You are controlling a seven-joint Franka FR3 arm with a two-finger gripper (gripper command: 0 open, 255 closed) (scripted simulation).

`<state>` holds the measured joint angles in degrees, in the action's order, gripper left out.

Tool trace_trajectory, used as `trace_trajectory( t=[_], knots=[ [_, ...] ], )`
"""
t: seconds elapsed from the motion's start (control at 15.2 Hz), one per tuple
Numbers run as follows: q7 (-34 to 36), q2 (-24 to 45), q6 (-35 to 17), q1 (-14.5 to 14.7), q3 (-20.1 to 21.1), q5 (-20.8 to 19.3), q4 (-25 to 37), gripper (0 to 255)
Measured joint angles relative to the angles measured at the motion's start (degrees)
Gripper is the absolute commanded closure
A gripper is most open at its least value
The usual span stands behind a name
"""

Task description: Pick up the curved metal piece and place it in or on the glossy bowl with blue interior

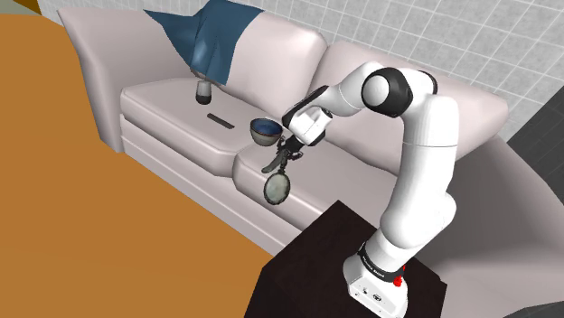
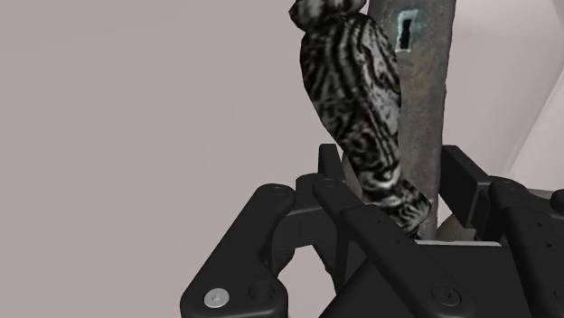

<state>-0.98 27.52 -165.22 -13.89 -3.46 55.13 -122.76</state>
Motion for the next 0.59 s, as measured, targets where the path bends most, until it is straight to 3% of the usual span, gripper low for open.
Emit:
trace_trajectory(
  t=[0.59],
  knots=[
    [7.5,-6.1,4.0,3.6,-4.8,-7.3,-2.0,255]
  ],
)
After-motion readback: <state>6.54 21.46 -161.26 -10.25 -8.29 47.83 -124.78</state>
